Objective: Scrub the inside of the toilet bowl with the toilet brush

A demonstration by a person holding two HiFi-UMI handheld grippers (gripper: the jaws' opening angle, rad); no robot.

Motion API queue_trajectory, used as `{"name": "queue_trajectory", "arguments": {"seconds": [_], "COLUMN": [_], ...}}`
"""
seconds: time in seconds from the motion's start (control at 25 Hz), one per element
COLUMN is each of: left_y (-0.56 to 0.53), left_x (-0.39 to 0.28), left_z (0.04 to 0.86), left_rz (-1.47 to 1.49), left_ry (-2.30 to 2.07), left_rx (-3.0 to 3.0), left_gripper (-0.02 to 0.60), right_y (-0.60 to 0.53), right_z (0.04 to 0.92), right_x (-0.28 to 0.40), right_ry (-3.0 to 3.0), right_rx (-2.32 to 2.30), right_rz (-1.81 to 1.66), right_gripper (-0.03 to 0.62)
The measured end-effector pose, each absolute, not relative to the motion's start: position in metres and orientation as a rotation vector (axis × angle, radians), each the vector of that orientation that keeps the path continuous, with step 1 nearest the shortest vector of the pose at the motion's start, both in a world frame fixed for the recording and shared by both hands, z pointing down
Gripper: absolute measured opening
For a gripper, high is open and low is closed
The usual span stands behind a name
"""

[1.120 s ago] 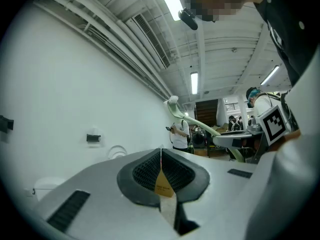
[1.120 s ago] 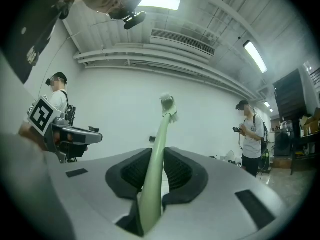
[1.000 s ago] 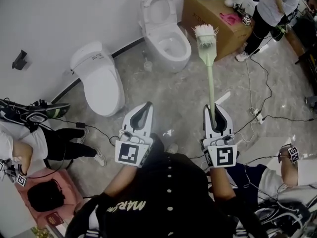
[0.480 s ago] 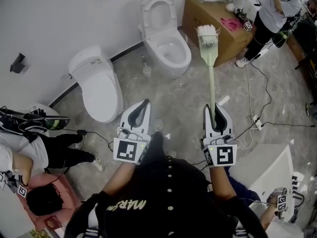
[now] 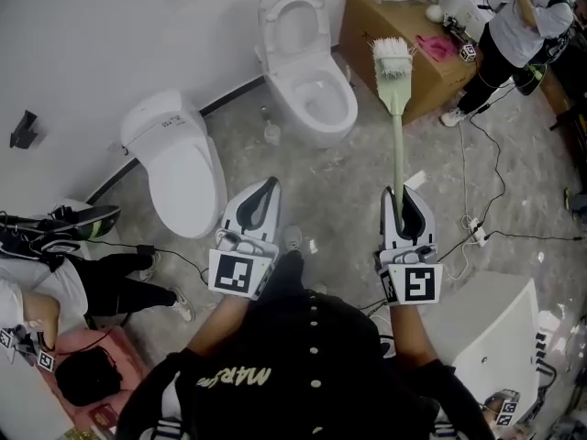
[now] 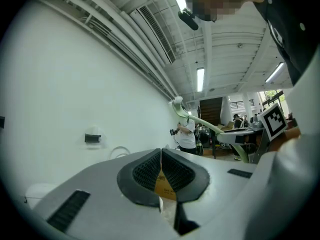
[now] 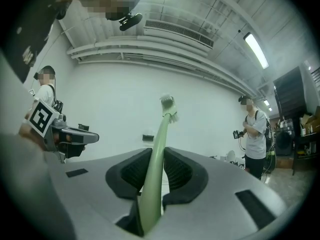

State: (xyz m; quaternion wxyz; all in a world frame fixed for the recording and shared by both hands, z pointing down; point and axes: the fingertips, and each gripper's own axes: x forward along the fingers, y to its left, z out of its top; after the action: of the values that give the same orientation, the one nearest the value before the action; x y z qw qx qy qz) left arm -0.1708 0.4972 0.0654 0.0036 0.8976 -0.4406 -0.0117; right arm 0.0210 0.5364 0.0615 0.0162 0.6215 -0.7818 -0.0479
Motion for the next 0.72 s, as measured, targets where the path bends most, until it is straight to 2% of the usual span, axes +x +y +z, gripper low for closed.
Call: {"name": "queue_trajectory", "arguments": {"seconds": [0.72], "left_y": [0.379], "left_x": [-0.161], "left_z": [0.065], "left_rz": [-0.016], "left_ry": [-1.325], "left_rx": [2.855], "left_gripper": [0.031], "right_y": [0.425], "right_z": [0.055], "right_x": [0.029], "right_ry": [-2.414], "right_rx": [1.966], "right_rz": [-0.132], "right_gripper": [0.089]}}
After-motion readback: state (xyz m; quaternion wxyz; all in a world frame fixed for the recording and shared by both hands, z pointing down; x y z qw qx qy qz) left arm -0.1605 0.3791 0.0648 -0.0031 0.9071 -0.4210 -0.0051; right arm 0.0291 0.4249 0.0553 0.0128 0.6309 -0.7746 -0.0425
